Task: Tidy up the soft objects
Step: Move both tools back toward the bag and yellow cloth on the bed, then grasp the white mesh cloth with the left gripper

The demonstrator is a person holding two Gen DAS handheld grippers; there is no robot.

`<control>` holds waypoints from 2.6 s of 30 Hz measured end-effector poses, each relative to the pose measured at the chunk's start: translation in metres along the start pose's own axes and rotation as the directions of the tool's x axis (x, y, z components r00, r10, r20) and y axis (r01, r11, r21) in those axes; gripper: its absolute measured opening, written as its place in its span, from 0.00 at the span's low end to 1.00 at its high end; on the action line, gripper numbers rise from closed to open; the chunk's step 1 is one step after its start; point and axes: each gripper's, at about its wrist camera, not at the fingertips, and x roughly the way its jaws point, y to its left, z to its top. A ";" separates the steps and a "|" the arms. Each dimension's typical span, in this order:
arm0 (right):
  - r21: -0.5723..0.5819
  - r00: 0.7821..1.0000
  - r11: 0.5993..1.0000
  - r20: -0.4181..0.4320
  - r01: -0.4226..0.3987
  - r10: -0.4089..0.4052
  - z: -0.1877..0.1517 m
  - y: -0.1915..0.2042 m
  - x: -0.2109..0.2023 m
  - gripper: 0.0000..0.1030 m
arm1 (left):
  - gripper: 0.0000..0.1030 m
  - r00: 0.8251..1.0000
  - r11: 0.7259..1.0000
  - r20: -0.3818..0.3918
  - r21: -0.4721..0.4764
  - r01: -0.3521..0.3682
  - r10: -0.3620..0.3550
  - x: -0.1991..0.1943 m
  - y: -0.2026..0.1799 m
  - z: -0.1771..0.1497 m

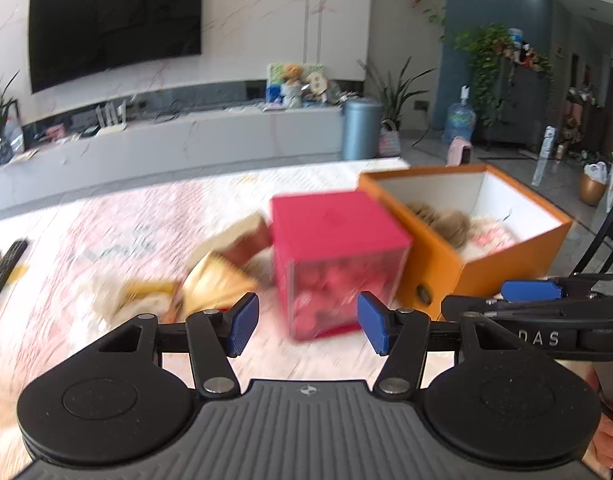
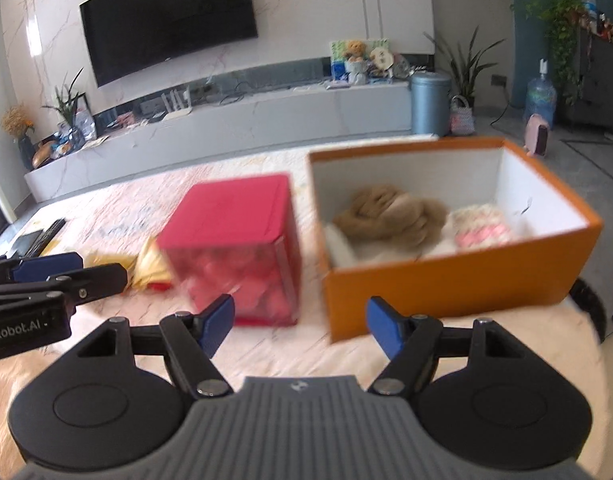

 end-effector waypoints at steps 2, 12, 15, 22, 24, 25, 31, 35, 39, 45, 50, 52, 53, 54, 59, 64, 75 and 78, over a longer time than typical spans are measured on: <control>-0.009 1.000 1.000 -0.006 -0.013 0.013 -0.005 0.010 0.001 0.69 | 0.65 1.000 1.000 -0.025 -0.024 -0.014 0.013 -0.001 0.010 -0.006; -0.104 0.995 0.991 -0.070 -0.078 0.071 -0.019 0.060 0.022 0.61 | 0.65 0.992 0.987 -0.103 -0.134 -0.086 0.073 -0.009 0.054 -0.029; -0.111 0.993 0.990 -0.090 -0.085 0.075 -0.021 0.069 0.029 0.60 | 0.65 0.986 0.981 -0.131 -0.152 -0.118 0.099 -0.010 0.065 -0.042; -0.132 0.988 0.984 -0.108 -0.120 0.106 -0.020 0.086 0.043 0.58 | 0.65 0.979 0.959 -0.143 -0.223 -0.174 0.144 -0.016 0.088 -0.050; -0.146 0.987 0.981 -0.116 -0.131 0.114 -0.021 0.093 0.048 0.55 | 0.65 0.976 0.954 -0.157 -0.236 -0.187 0.153 -0.017 0.095 -0.049; -0.151 0.986 0.979 -0.119 -0.136 0.119 -0.021 0.096 0.051 0.54 | 0.65 0.974 0.950 -0.169 -0.245 -0.193 0.154 -0.016 0.099 -0.048; -0.178 0.979 0.969 -0.146 -0.169 0.144 -0.018 0.112 0.069 0.46 | 0.65 0.967 0.929 -0.199 -0.301 -0.213 0.158 -0.010 0.118 -0.049; -0.202 0.974 0.960 -0.160 -0.192 0.161 -0.018 0.125 0.081 0.42 | 0.67 0.967 0.917 -0.199 -0.333 -0.219 0.159 -0.006 0.124 -0.055; -0.210 0.968 0.956 -0.184 -0.205 0.168 -0.020 0.131 0.094 0.41 | 0.74 0.972 0.906 -0.188 -0.371 -0.204 0.142 -0.002 0.130 -0.056; -0.211 0.961 0.952 -0.215 -0.221 0.175 -0.021 0.140 0.115 0.37 | 0.81 0.966 0.880 -0.230 -0.424 -0.212 0.122 0.017 0.140 -0.058; -0.235 0.950 0.938 -0.241 -0.255 0.198 -0.024 0.152 0.131 0.35 | 0.87 0.968 0.832 -0.248 -0.526 -0.176 0.049 0.035 0.154 -0.058; -0.237 0.945 0.934 -0.254 -0.266 0.205 -0.027 0.154 0.136 0.35 | 0.87 0.959 0.814 -0.281 -0.547 -0.194 0.040 0.046 0.158 -0.061; -0.238 0.943 0.933 -0.261 -0.269 0.205 -0.029 0.154 0.138 0.35 | 0.86 0.952 0.807 -0.303 -0.549 -0.217 0.049 0.051 0.158 -0.062; -0.239 0.942 0.933 -0.267 -0.268 0.203 -0.030 0.155 0.140 0.35 | 0.86 0.943 0.805 -0.327 -0.542 -0.242 0.063 0.055 0.158 -0.063; -0.223 0.937 0.936 -0.285 -0.272 0.204 -0.033 0.152 0.146 0.35 | 0.86 0.914 0.811 -0.385 -0.490 -0.321 0.130 0.070 0.150 -0.062; -0.222 0.937 0.934 -0.277 -0.280 0.215 -0.036 0.153 0.145 0.33 | 0.93 0.909 0.820 -0.377 -0.454 -0.348 0.176 0.077 0.140 -0.061; -0.220 0.910 0.908 -0.304 -0.356 0.283 -0.041 0.159 0.138 0.02 | 0.50 0.888 0.839 -0.372 -0.361 -0.406 0.269 0.076 0.124 -0.059; -0.210 0.907 0.908 -0.304 -0.363 0.292 -0.041 0.158 0.135 0.02 | 0.28 0.887 0.849 -0.365 -0.335 -0.409 0.284 0.075 0.121 -0.058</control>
